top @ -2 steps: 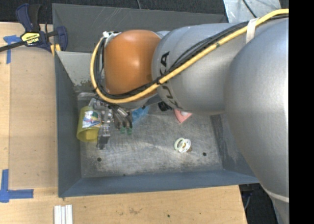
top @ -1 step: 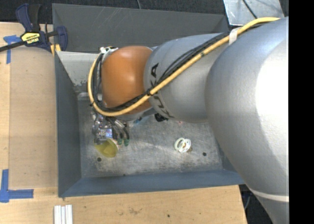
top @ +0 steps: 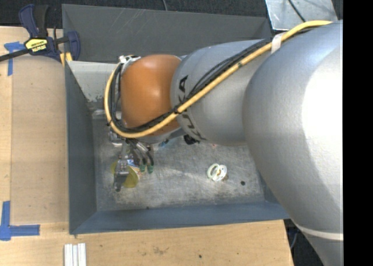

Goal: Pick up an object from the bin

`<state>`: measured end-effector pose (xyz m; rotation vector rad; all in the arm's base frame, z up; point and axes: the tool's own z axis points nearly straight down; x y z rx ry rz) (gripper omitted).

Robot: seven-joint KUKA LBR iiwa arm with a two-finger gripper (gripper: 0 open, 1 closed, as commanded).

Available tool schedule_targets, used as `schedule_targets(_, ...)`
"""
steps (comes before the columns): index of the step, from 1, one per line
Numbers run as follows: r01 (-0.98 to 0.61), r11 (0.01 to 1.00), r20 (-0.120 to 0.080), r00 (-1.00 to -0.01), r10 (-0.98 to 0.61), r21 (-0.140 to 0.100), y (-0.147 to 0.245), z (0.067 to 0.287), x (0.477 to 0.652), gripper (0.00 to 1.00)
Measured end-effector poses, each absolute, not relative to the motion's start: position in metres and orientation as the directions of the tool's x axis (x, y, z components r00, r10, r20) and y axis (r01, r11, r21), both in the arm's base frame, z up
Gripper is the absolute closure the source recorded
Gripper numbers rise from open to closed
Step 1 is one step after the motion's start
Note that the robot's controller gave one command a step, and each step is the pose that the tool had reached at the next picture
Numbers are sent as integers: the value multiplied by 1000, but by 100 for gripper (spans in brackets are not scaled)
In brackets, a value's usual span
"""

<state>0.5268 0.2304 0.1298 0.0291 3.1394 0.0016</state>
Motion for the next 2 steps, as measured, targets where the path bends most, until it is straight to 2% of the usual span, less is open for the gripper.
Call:
schedule_targets(1,19,1000,-2,-1000,19,1,230,130,527,100)
schedule_targets(2,19,1000,-2,-1000,19,1,230,130,527,0)
